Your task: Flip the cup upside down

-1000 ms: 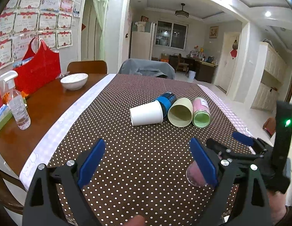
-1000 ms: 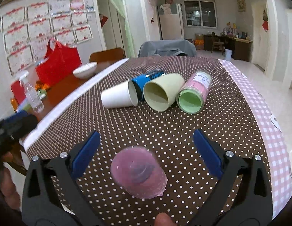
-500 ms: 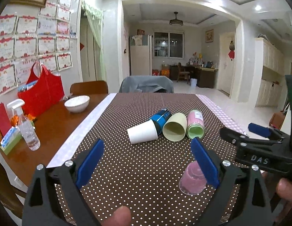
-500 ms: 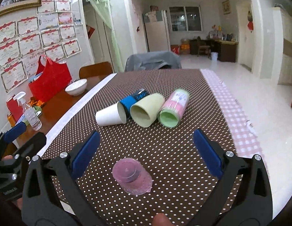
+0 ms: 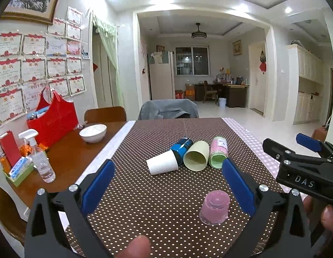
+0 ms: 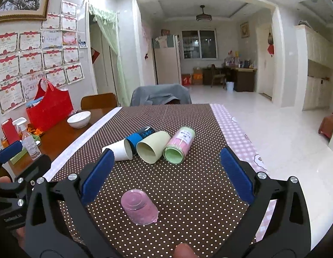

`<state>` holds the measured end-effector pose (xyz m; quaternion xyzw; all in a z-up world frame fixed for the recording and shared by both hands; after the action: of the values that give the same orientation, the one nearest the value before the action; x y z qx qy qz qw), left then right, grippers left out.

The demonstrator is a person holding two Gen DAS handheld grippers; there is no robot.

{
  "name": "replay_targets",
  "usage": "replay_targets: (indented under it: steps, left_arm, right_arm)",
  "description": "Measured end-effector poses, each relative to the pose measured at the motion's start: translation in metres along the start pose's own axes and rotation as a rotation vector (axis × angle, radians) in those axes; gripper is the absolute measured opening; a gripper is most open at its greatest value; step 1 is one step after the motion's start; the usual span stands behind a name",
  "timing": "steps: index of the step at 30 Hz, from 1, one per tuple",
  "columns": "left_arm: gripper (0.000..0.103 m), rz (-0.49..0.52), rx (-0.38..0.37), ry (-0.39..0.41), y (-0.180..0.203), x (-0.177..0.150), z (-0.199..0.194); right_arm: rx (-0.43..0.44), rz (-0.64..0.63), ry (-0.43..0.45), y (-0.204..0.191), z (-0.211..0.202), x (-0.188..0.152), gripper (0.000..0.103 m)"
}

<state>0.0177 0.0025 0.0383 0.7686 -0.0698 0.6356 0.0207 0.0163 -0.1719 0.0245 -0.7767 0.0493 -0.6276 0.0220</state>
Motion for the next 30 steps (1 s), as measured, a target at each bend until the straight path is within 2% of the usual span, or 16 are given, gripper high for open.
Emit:
replay_targets:
  steps: [7,23,30]
  left_arm:
    - [0.099,-0.002,0.015,0.035,-0.004,0.010,-0.013]
    - [0.099,-0.028,0.049,0.015,-0.008,0.010,-0.008]
    - [0.099,-0.012,0.065,0.039,-0.007,0.011,-0.011]
  right_arm:
    - [-0.003,-0.028,0.020,-0.009,-0.007,0.000,0.097]
    - [-0.024,-0.040,0.037,-0.010,-0.012,0.001,0.097]
    - [-0.026,-0.042,0.038,-0.008,-0.011,0.001,0.097]
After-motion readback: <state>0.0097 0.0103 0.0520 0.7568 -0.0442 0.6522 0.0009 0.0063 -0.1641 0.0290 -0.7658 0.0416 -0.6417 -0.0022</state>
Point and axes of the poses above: each gripper's, at about its wrist camera, not at the fingertips, and z roughly the way its jaws point, y to its right, x to its top, the point moved 2 cm from there along z, roughly the way its jaws point, and after that the axes turned 10 degrees about y, right-handed, at the moved point
